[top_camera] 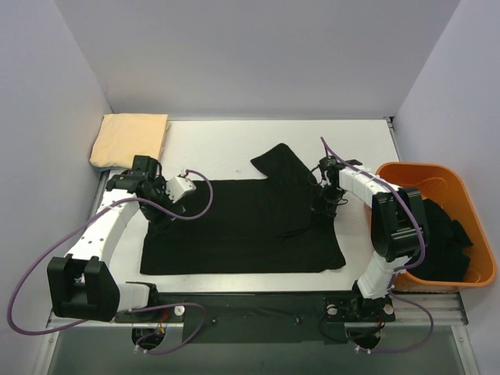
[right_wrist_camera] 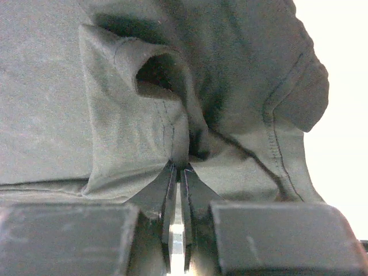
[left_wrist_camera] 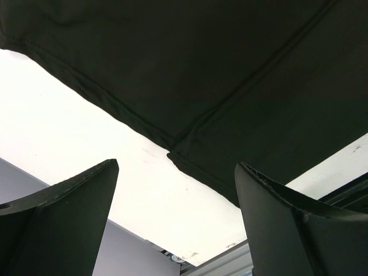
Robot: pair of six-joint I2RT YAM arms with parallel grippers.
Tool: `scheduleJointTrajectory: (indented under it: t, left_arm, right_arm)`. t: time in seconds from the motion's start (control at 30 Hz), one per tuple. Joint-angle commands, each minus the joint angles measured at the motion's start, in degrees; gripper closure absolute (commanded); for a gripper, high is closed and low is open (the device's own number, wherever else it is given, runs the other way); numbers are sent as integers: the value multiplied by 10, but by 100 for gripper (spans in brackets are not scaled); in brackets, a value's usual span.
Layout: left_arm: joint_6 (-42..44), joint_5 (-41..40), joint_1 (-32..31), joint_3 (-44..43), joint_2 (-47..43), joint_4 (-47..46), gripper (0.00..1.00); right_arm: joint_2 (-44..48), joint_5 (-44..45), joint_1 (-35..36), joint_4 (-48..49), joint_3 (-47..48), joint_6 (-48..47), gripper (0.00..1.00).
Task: Fold and stack the t-shirts
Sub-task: Fold the flattened tshirt in 1/3 of the way
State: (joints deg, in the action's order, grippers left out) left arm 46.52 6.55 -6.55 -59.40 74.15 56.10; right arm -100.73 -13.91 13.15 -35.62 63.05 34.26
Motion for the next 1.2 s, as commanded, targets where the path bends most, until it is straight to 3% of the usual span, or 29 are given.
scheduleJointTrajectory:
  t: [0.0,0.17,0.33,0.9,0.93,1.03,1.1,1.17]
  left_arm:
    - [-12,6,-2,-25,1,-13,6]
    - [-9,-1,-1,-21,2,-16,6]
    - [-7,-3,-1,-20,1,-17,6]
    - [-4,-15,-2,-7,-9,-27,5]
    - [-5,-15,-4,-5,-8,-28,5]
    - [-6,8,-7,-8,-8,-29,5]
    - [-17,48,-10,-17,-6,-32,5]
    - [-30,102,-16,-34,2,-30,6]
  right_arm:
    - [8,-5,6,-18,2,7,100]
    - [10,16,37,-66,44,-7,100]
    - [-49,25,80,-129,159,-27,100]
    - [-206,-30,102,-96,342,-15,99]
    - [-216,-37,103,-94,351,-15,96]
    - [-231,-69,112,-89,373,-29,68]
    - [-235,-113,117,-82,391,-41,57]
    - [-229,-128,116,-82,411,-58,53]
